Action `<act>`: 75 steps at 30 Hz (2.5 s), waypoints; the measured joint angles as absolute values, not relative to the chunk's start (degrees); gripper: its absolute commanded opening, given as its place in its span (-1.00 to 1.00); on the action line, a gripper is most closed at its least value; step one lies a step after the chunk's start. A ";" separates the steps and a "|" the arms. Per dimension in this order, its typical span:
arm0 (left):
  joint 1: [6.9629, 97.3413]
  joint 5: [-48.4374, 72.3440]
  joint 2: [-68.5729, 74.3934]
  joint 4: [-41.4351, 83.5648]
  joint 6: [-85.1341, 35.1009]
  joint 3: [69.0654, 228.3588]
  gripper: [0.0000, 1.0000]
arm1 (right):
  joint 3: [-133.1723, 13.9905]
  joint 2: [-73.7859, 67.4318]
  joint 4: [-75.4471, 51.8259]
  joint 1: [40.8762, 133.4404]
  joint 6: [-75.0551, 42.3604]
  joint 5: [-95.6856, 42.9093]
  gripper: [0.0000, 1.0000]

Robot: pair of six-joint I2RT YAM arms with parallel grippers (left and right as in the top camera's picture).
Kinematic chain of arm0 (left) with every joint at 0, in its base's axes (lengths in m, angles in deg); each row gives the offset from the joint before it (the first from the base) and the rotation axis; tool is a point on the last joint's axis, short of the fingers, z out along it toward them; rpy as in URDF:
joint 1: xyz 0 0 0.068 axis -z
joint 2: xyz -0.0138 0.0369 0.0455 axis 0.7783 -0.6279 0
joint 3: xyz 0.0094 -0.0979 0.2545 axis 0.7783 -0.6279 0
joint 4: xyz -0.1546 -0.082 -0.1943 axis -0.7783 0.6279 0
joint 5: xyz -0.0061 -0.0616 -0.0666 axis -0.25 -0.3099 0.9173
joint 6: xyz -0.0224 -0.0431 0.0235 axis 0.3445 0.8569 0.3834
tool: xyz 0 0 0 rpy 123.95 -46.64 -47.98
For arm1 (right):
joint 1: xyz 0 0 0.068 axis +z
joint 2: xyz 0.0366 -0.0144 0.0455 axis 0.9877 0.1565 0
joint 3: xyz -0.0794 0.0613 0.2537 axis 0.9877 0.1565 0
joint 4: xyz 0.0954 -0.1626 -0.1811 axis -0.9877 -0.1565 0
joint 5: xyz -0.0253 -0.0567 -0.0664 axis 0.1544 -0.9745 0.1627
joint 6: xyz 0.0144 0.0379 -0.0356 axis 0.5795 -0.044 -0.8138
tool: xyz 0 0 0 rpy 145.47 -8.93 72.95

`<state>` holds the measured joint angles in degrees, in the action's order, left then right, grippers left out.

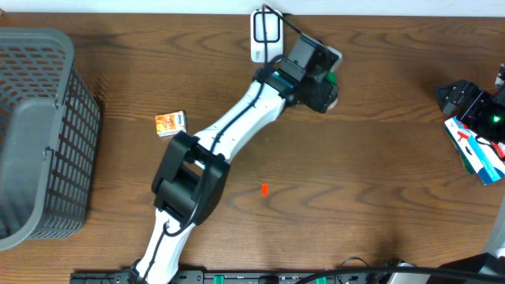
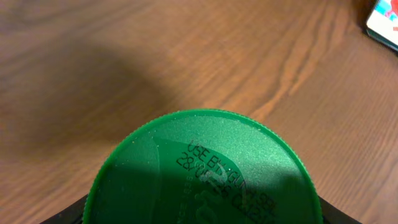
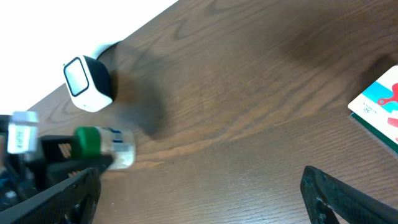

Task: Scan the item barcode
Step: 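Carry the jar right and set it down with the left gripper, then retract the left arm and grasp the jar with the right gripper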

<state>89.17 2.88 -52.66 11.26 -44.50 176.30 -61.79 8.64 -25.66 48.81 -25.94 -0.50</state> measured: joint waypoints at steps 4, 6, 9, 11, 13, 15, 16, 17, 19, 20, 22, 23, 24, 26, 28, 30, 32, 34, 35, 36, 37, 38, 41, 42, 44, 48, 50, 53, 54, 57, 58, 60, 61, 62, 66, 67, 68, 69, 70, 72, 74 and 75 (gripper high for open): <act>92.16 3.45 -53.08 9.47 -44.48 176.27 -0.43 | -61.79 8.64 -25.70 48.81 -25.94 -0.48 0.99; 93.80 3.60 -53.08 8.38 -44.48 176.30 -0.43 | -61.79 8.64 -25.70 48.81 -25.92 -0.48 0.99; 96.31 3.80 -53.10 7.00 -44.48 176.27 -0.43 | -61.79 8.64 -25.72 48.81 -25.94 -0.48 0.98; 97.67 3.87 -53.14 6.76 -44.48 176.30 -0.42 | -61.79 8.64 -25.72 48.81 -25.94 -0.43 0.98; 98.48 3.47 -53.23 6.74 -44.50 176.30 -0.42 | -61.79 8.64 -25.74 48.81 -25.94 -0.43 0.99; 98.70 2.40 -53.40 6.74 -44.48 176.27 -0.42 | -61.79 8.64 -25.83 48.81 -25.94 -0.37 0.98; 98.67 1.64 -53.47 6.74 -44.50 176.27 -0.42 | -61.79 8.64 -25.92 48.81 -25.94 -0.37 0.98; 98.50 0.76 -53.51 6.72 -44.48 176.27 -0.42 | -61.79 8.64 -25.92 48.81 -25.94 -0.32 0.98; 98.00 -0.96 -53.62 6.67 -44.50 176.23 -0.42 | -61.79 8.64 -25.92 48.81 -25.94 -0.32 0.99; 97.65 -1.88 -53.64 6.58 -44.50 176.16 -0.42 | -61.79 8.64 -25.92 48.81 -25.94 -0.32 0.98; 96.88 -3.15 -53.84 6.48 -44.50 176.14 -0.42 | -61.79 8.64 -25.94 48.81 -25.94 -0.30 0.98; 96.49 -3.61 -54.04 6.37 -44.50 176.14 -0.42 | -61.79 8.64 -25.94 48.81 -25.94 -0.32 0.99; 96.16 -4.05 -54.34 6.23 -44.50 176.14 -0.42 | -61.79 8.64 -25.94 48.81 -25.94 -0.30 0.98; 95.46 -4.66 -55.50 6.23 -44.50 176.14 -0.41 | -61.79 8.64 -25.98 48.81 -25.94 -0.30 0.99; 95.20 -5.12 -56.75 6.23 -44.50 176.14 -0.35 | -61.79 8.64 -25.98 48.81 -25.94 -0.30 0.98; 95.16 -5.38 -58.37 6.28 -44.50 176.14 -0.35 | -61.79 8.64 -26.01 48.81 -25.94 -0.30 0.99; 95.26 -5.38 -59.92 6.28 -44.50 176.12 -0.35 | -61.79 8.64 -26.01 48.81 -25.94 -0.30 0.98; 95.46 -5.51 -60.38 5.30 -44.52 176.14 -0.35 | -61.79 8.64 -26.03 48.81 -25.94 -0.30 0.98; 95.51 -5.58 -60.38 5.45 -44.52 176.14 -0.34 | -61.79 8.64 -26.05 48.81 -25.94 -0.30 0.98; 95.57 -5.55 -60.38 5.43 -44.52 176.14 -0.30 | -61.79 8.64 -26.12 48.81 -25.94 -0.30 0.99; 95.57 -5.55 -60.38 5.43 -44.55 176.14 -0.21 | -61.79 8.64 -26.07 48.81 -25.94 -0.28 0.98; 95.57 -5.53 -60.38 5.38 -44.55 176.14 -0.07 | -61.79 8.64 -26.09 48.81 -25.94 -0.28 0.99; 95.57 -5.53 -60.38 5.27 -44.52 176.14 0.21 | -61.79 8.64 -26.09 48.81 -25.94 -0.28 0.98; 95.57 -5.55 -60.38 5.27 -44.52 176.14 0.28 | -61.79 8.64 -26.09 48.81 -25.94 -0.28 0.99; 95.57 -5.53 -60.38 5.25 -44.52 176.14 0.39 | -61.79 8.64 -26.09 48.81 -25.94 -0.28 0.99; 95.57 -5.53 -60.38 5.32 -44.55 176.14 0.57 | -61.79 8.64 -25.98 48.81 -25.94 -0.30 0.99; 95.57 -5.53 -60.38 5.40 -44.55 176.14 0.68 | -61.79 8.64 -25.96 48.81 -25.94 -0.32 0.98; 95.57 -5.53 -60.38 5.36 -44.33 176.14 0.72 | -61.79 8.64 -25.96 48.81 -25.94 -0.35 0.98; 95.57 -5.53 -60.38 5.40 -44.31 176.14 0.72 | -61.79 8.64 -25.96 48.81 -25.94 -0.35 0.98; 95.57 -5.53 -60.38 5.43 -44.28 176.14 0.74 | -61.79 8.64 -25.96 48.81 -25.94 -0.35 0.98; 95.55 -5.53 -60.38 5.43 -44.28 176.14 0.74 | -61.79 8.64 -25.96 48.81 -25.94 -0.35 0.98; 95.51 -5.53 -60.35 5.49 -44.28 176.14 0.74 | -61.79 8.64 -25.96 48.81 -25.94 -0.35 0.98; 95.48 -5.55 -60.33 5.56 -44.28 176.14 0.74 | -61.79 8.64 -25.96 48.81 -25.94 -0.35 0.99; 95.44 -5.60 -60.18 5.73 -44.28 176.14 0.74 | -61.79 8.64 -25.96 48.81 -25.94 -0.35 0.99; 95.18 -8.00 -58.19 6.78 -44.28 176.12 0.75 | -61.79 8.64 -25.94 48.81 -25.94 -0.35 0.99; 95.09 -8.85 -57.27 7.15 -44.28 176.12 0.75 | -61.79 8.64 -25.94 48.81 -25.94 -0.35 0.99; 94.96 -9.73 -56.14 7.50 -44.28 176.12 0.75 | -61.79 8.64 -25.96 48.81 -25.94 -0.37 0.99; 94.78 -10.47 -54.85 7.72 -44.31 176.12 0.75 | -61.79 8.64 -25.94 48.81 -25.94 -0.35 0.98; 94.46 -11.39 -53.03 8.01 -44.31 176.12 0.75 | -61.79 8.64 -25.96 48.81 -25.94 -0.35 0.99; 93.67 -12.13 -50.02 8.86 -44.31 176.12 0.75 | -61.79 8.64 -25.98 48.81 -25.94 -0.35 0.99; 92.40 -12.83 -46.74 9.82 -44.31 176.12 0.75 | -61.79 8.64 -26.05 49.01 -25.94 -0.35 0.99; 91.57 -13.01 -45.23 10.30 -44.28 176.12 0.76 | -61.79 8.64 -26.07 49.23 -25.94 -0.45 0.98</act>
